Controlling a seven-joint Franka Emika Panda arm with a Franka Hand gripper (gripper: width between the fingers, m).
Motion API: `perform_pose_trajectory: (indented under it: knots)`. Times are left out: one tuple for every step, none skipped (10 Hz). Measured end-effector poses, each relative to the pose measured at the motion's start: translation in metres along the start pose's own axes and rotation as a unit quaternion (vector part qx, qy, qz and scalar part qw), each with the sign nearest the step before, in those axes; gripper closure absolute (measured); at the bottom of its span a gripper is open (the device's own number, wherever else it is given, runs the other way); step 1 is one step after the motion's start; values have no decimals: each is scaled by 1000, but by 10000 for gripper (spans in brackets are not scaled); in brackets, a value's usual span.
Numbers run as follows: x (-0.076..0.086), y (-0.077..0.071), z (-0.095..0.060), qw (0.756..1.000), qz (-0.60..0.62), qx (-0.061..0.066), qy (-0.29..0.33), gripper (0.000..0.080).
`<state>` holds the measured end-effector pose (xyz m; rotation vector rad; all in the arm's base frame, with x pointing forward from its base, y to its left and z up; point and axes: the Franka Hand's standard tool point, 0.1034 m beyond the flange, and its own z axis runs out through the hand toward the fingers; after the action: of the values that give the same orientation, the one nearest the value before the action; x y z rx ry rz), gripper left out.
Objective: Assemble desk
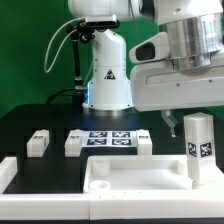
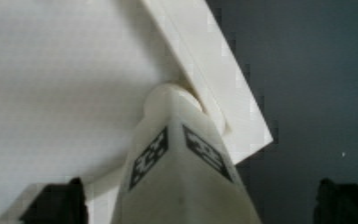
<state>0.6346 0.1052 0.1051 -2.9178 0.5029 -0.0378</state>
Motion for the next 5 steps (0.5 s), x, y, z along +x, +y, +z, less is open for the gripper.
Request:
perform_pose_trajectory:
  knots:
    - [0, -1, 0, 1000, -15, 0, 0, 152]
    - [0, 0, 0, 999, -48, 0, 0, 151]
    - [-1, 0, -1, 992, -123, -10, -7, 151]
    - [3, -6, -7, 978, -208, -29, -14, 151]
    - [7, -13, -10, 969, -246, -31, -10, 151]
